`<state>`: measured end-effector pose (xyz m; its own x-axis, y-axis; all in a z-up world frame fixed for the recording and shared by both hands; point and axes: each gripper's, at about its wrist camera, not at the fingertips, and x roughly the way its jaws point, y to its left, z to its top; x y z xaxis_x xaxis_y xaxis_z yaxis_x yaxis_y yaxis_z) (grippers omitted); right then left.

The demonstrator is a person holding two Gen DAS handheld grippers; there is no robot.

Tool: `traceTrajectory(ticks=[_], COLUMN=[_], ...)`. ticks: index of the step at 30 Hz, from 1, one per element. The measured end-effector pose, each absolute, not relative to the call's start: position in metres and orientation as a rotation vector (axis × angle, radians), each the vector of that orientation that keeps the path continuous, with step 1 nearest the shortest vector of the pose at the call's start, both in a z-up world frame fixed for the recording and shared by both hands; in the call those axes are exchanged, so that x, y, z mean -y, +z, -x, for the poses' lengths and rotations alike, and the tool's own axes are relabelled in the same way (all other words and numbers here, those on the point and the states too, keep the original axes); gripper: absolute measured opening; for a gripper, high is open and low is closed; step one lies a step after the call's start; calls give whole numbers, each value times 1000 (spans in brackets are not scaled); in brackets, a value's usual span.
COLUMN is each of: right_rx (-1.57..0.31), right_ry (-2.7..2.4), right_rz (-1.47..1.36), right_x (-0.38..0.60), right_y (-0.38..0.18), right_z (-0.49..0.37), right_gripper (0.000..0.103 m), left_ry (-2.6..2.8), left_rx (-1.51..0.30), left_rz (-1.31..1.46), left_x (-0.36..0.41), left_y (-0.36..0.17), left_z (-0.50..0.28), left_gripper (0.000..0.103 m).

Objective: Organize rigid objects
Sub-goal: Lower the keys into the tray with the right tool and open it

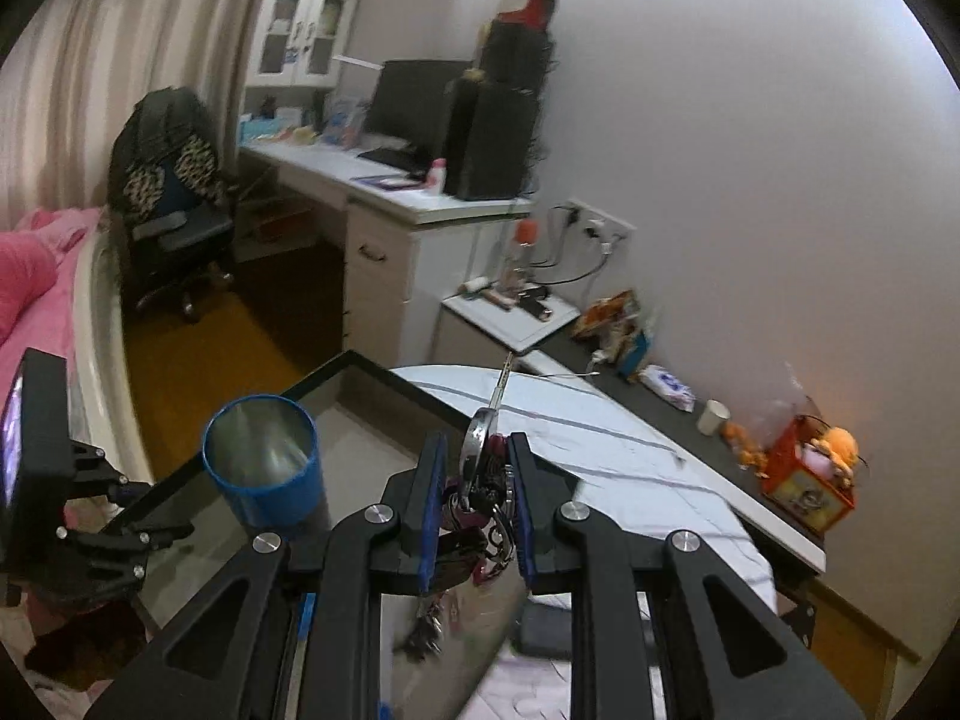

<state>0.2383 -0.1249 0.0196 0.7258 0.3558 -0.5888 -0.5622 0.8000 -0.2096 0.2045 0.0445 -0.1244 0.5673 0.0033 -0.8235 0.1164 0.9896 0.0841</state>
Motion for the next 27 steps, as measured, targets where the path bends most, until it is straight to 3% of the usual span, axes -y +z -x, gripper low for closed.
traceTrajectory(ticks=[16,27], right_rx=[-745,-816], right_ry=[594,541], right_rz=[478,448], right_x=[94,116], right_y=[-46,-55], right_z=[-304,-313], right_gripper=[20,24], left_ry=[-72,-72], left_rx=[-965,-964], left_rz=[-137,-142], left_x=[-45,-46], left_y=[-125,-126], left_z=[-206,-206], left_gripper=[21,22])
